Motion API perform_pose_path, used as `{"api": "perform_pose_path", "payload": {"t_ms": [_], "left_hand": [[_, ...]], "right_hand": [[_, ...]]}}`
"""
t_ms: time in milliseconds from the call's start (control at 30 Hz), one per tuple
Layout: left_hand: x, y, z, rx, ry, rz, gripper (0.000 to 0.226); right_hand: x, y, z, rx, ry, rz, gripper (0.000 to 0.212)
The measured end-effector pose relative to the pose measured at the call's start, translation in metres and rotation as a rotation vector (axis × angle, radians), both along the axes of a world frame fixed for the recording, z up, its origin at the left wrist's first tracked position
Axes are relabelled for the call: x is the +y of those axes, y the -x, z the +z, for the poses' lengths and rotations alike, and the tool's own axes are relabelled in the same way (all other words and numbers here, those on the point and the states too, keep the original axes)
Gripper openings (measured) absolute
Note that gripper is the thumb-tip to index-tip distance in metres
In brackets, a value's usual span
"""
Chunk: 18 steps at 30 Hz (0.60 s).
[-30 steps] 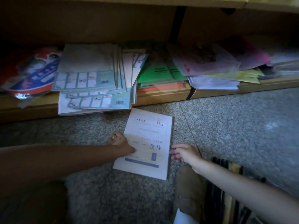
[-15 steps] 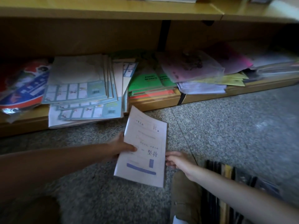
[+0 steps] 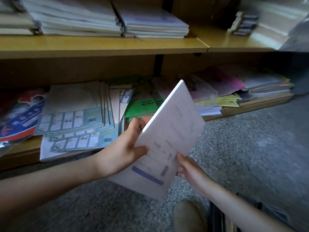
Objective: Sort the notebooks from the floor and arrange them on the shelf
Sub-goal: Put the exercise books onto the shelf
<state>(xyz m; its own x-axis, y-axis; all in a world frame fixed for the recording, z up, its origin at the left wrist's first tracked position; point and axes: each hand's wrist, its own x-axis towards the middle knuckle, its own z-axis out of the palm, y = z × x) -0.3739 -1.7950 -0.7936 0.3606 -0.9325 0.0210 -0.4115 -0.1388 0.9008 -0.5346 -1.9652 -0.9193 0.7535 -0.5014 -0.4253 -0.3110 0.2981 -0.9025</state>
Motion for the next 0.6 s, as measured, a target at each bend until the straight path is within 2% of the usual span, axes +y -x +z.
{"api": "perform_pose_path", "payload": {"t_ms": [133,167,233,300,367,433,467,600], "left_hand": [[-0.006,-0.01,0.042,0.192,0.096,0.071,0.03],[-0.008,-0.011,0.052,0.188,0.121,0.067,0.029],[-0.011,-0.014,0.072,0.148,0.199,0.067,0.031],[-0.013,-0.018,0.089,0.122,0.288,0.105,0.031],[-0.013,-0.021,0.102,0.143,0.365,0.157,0.029],[-0.011,-0.023,0.11,0.166,0.404,0.196,0.028],[-0.009,-0.024,0.113,0.168,0.414,0.211,0.027],[0.007,-0.031,0.129,0.177,0.461,0.288,0.028]], "right_hand": [[-0.022,-0.018,0.059,-0.157,0.077,-0.02,0.048],[-0.025,-0.023,0.073,-0.178,0.107,-0.044,0.054],[-0.028,-0.033,0.099,-0.25,0.191,-0.104,0.077],[-0.028,-0.042,0.124,-0.357,0.226,-0.149,0.086],[-0.028,-0.051,0.146,-0.454,0.182,-0.163,0.072],[-0.024,-0.057,0.162,-0.529,0.094,-0.111,0.051],[-0.022,-0.058,0.166,-0.542,0.069,-0.073,0.047],[-0.006,-0.054,0.173,-0.543,0.145,0.039,0.053]]}}
